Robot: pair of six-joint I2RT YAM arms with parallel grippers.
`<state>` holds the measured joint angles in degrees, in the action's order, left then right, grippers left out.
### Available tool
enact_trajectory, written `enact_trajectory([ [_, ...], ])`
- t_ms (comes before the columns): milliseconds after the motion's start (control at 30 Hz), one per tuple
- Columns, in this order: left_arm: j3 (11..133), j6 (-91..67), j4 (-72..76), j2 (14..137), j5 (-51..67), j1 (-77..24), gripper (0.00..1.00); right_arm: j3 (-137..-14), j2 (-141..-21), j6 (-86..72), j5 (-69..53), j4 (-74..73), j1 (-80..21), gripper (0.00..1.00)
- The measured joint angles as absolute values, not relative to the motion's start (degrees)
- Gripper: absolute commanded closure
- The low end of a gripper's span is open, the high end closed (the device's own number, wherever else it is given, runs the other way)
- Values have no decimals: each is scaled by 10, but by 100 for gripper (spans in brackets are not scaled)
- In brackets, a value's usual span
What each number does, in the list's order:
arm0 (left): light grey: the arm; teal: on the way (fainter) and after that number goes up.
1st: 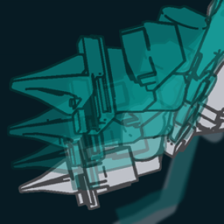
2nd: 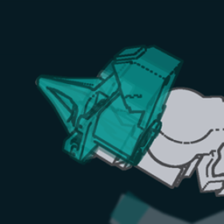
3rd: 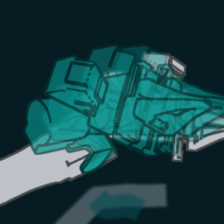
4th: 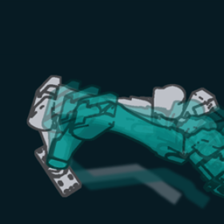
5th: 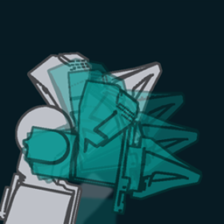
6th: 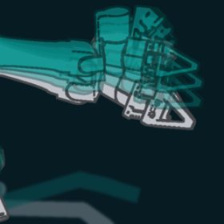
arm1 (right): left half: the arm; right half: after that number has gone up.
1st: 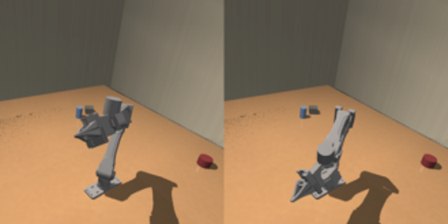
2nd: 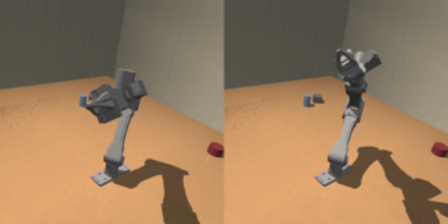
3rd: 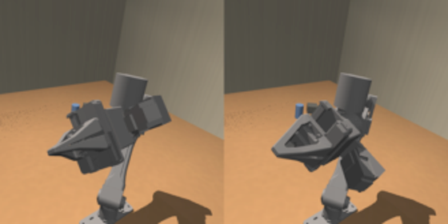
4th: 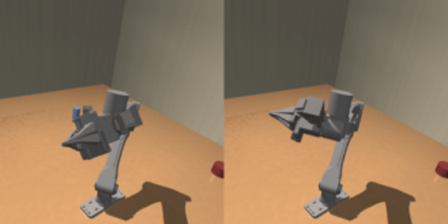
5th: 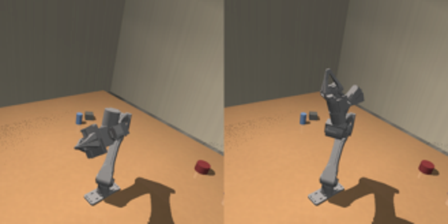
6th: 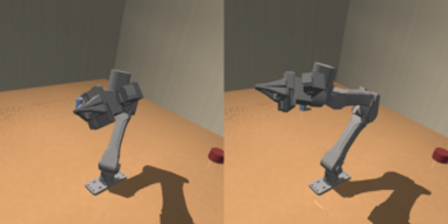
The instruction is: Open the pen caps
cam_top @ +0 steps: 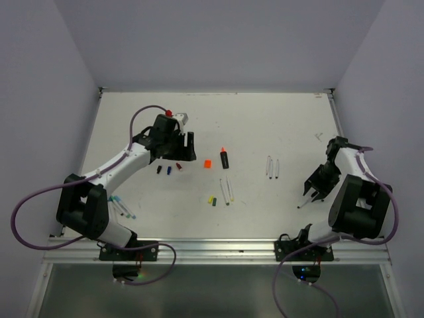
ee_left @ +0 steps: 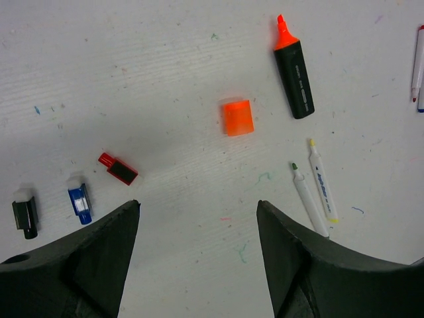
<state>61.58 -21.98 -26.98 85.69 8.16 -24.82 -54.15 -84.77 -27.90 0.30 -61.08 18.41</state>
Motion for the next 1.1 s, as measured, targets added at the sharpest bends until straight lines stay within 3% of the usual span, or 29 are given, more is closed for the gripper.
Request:
enact_trajectory([
  [400, 616, -220, -268, 857, 83, -248, 25, -487, -889, -280, -2, -516, 191, 68],
  [500, 616, -220, -268, 857, 83, -248, 25, -479, -901, -280, -6, -496, 192, 76],
  [533, 616, -220, -268, 857, 83, -248, 25, -476, -904, -280, -8, -488, 192, 86],
  [633, 616, -222, -268, 857, 82, -248, 25, -471, -902, -278, -11, -485, 194, 100],
  [867, 652, -230, -285, 868, 92, -248, 27, -488, -862, -274, -15, -503, 170, 100],
  [1100, 724, -261, -257, 897, 216, -248, 28, -708, -846, -244, -109, -522, 36, 100],
])
